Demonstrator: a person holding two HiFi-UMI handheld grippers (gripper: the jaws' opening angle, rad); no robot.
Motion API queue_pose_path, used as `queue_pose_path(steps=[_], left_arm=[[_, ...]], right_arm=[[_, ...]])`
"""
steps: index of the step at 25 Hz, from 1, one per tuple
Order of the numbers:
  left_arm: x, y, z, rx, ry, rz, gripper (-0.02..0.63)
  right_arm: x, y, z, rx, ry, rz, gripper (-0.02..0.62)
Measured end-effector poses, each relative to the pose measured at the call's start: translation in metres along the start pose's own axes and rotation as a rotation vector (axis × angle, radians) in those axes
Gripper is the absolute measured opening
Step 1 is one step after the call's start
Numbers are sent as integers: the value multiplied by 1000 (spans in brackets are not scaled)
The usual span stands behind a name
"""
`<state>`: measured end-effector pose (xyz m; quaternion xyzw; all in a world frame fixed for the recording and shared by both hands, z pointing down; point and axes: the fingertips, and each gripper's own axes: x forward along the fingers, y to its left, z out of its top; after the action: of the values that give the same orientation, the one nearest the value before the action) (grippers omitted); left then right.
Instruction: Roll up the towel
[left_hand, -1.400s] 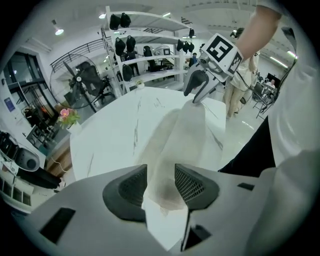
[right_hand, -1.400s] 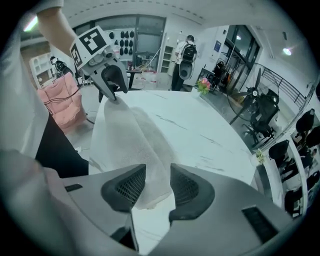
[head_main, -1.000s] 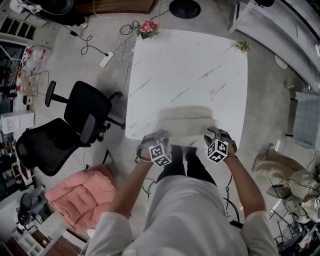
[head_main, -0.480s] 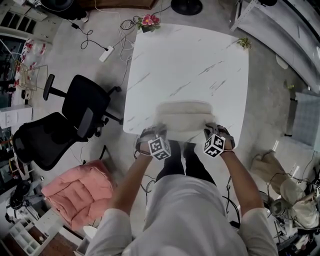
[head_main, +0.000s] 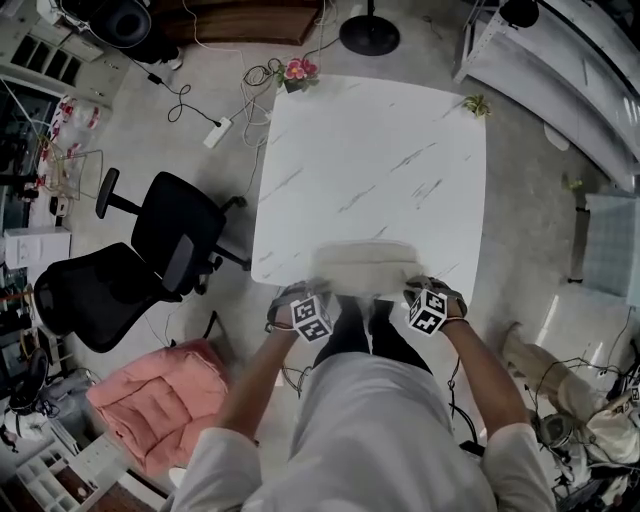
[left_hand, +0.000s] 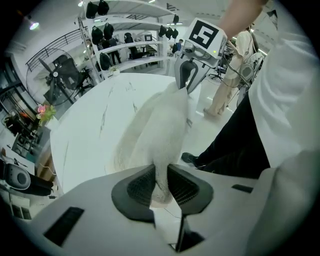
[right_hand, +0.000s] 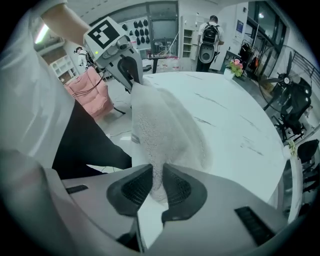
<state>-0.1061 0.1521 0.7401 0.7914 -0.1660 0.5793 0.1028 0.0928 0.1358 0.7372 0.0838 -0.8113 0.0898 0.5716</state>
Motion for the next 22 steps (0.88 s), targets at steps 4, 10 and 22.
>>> queue_pose_path(steps=[4,10,22], left_arm=[[-5,16,8,18,4,-24,98],[-3,53,22,18,28,-14,129],[12,120,23,-131,35,68,195]], right_arm=[[-7,-16,6,26,8,18,84],[-12,-58,19,72,1,-21,112],[-3,-133,37,195,0,-199,195]])
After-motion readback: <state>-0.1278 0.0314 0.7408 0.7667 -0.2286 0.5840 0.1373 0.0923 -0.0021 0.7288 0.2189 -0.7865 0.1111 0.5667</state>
